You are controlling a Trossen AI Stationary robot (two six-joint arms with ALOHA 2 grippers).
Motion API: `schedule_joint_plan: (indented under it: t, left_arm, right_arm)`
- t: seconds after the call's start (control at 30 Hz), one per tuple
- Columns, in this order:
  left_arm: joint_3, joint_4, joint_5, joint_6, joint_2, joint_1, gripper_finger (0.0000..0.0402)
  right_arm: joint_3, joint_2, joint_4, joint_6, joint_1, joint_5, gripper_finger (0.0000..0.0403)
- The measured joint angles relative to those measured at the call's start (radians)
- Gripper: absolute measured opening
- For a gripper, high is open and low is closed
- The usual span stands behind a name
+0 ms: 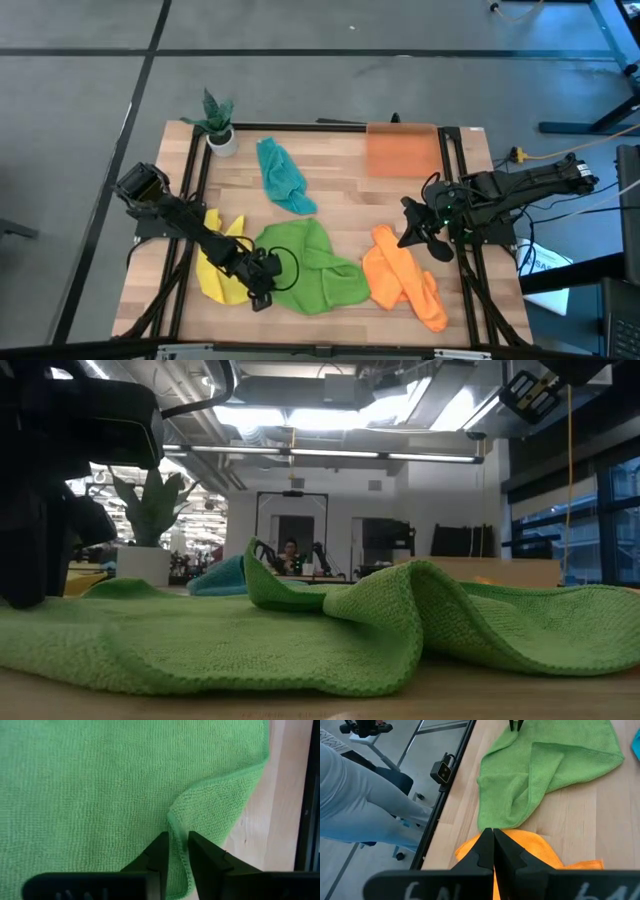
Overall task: Roll microfiber towels into tight, uniform cylinder then place into a basket
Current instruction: Fold the green towel
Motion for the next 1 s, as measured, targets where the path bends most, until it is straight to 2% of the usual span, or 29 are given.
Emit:
schedule_joint_plan:
  t: [0.17, 0.33, 0.43, 0.57, 0.8, 1.0]
  left_arm:
    - [0.0, 0.0, 0.021, 0.0, 0.0, 0.0, 0.0007]
    - [0.0, 0.0, 0.027, 0.0, 0.0, 0.0, 0.0001]
    - [0.002, -0.004, 0.072, 0.001, -0.001, 0.001, 0.0]
    - [0.019, -0.004, 0.13, 0.0, -0.002, 0.001, 0.0]
    - [0.087, -0.018, 0.137, -0.039, -0.002, 0.002, 0.0]
    - [0.202, -0.189, 0.103, -0.079, -0.008, 0.003, 0.0]
  right_arm:
    - [0.0, 0.0, 0.0, 0.0, 0.0, 0.0, 0.0]
    - [0.0, 0.0, 0.001, 0.001, 0.0, 0.0, 0.0]
    - [0.0, 0.0, 0.005, 0.026, 0.0, -0.008, 0.0005]
    - [0.0, 0.0, 0.029, 0.032, 0.0, -0.005, 0.0024]
    - [0.0, 0.004, 0.026, 0.031, 0.0, 0.009, 0.0065]
    - [0.0, 0.052, 0.023, 0.08, 0.0, 0.008, 0.0113]
